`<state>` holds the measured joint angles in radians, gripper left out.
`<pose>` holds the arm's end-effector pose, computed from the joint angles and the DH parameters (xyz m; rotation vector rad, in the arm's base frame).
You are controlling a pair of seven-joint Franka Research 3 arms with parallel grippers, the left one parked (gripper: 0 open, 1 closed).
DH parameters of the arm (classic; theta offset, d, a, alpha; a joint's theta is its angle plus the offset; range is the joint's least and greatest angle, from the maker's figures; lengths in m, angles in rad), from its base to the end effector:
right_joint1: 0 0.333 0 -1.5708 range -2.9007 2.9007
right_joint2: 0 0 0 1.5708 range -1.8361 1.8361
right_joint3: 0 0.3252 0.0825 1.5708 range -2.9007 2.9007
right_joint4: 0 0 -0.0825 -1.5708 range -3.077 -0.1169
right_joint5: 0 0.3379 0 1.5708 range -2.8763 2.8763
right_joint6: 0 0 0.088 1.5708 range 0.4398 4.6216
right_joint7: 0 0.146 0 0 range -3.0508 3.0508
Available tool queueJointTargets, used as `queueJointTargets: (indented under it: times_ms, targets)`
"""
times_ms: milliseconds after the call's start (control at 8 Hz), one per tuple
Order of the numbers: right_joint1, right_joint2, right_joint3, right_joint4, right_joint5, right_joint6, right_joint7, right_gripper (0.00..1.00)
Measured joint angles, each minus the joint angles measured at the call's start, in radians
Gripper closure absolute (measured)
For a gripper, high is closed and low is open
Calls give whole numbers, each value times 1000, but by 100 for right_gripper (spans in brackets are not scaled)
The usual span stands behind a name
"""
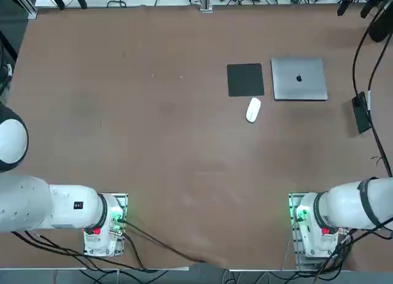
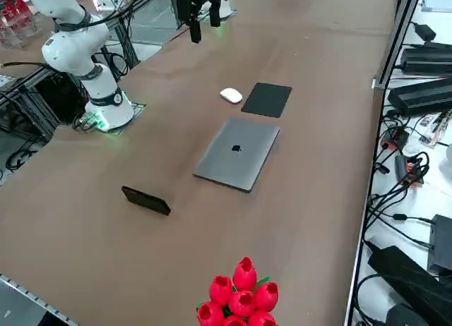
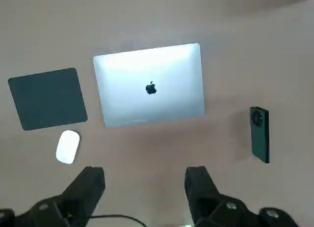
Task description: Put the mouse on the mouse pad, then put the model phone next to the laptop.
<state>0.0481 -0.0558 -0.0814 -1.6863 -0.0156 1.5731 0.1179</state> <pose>0.4856 -0.0195 0.5736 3.1180 -0.2350 -0.0892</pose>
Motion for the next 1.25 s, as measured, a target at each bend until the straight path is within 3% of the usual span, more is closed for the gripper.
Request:
queueJointTargets:
  times_ms: [375,750,1000,1250]
  targets:
    - [4,32,3,-2,2,-131,0,0]
    - [57,185,28,-18,110,-189,90,0]
    - [116,256,39,-93,173,-33,270,0]
    - [202,256,43,-270,200,245,445,0]
